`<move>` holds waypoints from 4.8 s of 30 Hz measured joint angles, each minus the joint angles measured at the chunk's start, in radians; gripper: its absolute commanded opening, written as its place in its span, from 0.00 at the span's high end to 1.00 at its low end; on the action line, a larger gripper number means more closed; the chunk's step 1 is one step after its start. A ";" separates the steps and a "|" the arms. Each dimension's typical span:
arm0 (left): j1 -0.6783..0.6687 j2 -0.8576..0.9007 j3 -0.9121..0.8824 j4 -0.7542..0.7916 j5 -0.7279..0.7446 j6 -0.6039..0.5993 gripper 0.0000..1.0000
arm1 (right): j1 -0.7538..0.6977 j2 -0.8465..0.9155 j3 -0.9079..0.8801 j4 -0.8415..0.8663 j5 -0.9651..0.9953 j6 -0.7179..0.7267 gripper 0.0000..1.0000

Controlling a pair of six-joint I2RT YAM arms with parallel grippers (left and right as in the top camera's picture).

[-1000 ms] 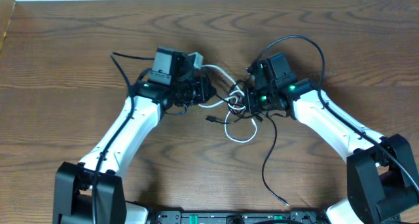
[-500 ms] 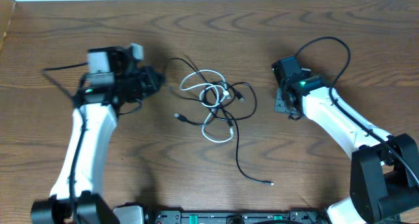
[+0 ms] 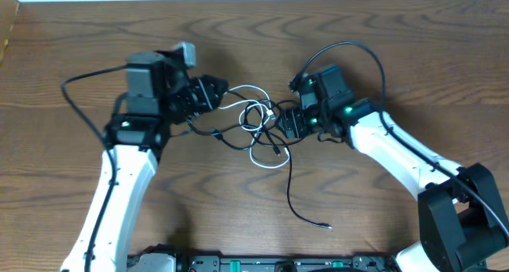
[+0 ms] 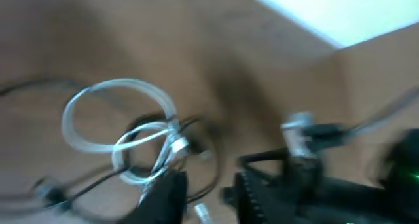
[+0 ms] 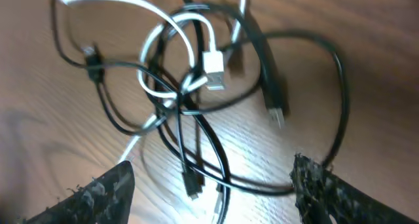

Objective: Untangle cables

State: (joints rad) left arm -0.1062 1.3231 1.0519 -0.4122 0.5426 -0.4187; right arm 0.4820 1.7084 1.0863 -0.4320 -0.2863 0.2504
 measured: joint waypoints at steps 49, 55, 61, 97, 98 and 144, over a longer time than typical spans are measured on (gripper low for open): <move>-0.210 -0.122 0.003 0.209 0.032 0.104 0.93 | -0.089 0.000 -0.001 0.136 -0.154 -0.102 0.27; -0.210 -0.176 0.006 0.107 0.024 0.102 0.92 | -0.089 0.000 -0.001 0.204 -0.311 -0.119 0.27; -0.210 -0.006 0.006 -0.079 -0.065 0.099 0.63 | -0.072 0.000 -0.001 0.028 -0.132 -0.117 0.28; -0.294 0.198 0.011 0.176 -0.305 0.057 0.93 | -0.072 0.000 -0.001 -0.035 0.041 -0.074 0.24; -0.294 0.114 0.014 0.170 -0.301 0.057 0.93 | -0.072 0.000 -0.001 -0.032 0.041 -0.074 0.24; -0.294 0.096 0.032 -0.360 -0.736 0.010 0.63 | -0.270 -0.404 0.090 0.227 -0.360 -0.019 0.99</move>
State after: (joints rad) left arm -0.4004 1.4193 1.0843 -0.7727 -0.1936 -0.4088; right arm 0.2115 1.3048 1.1759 -0.2054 -0.6460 0.2317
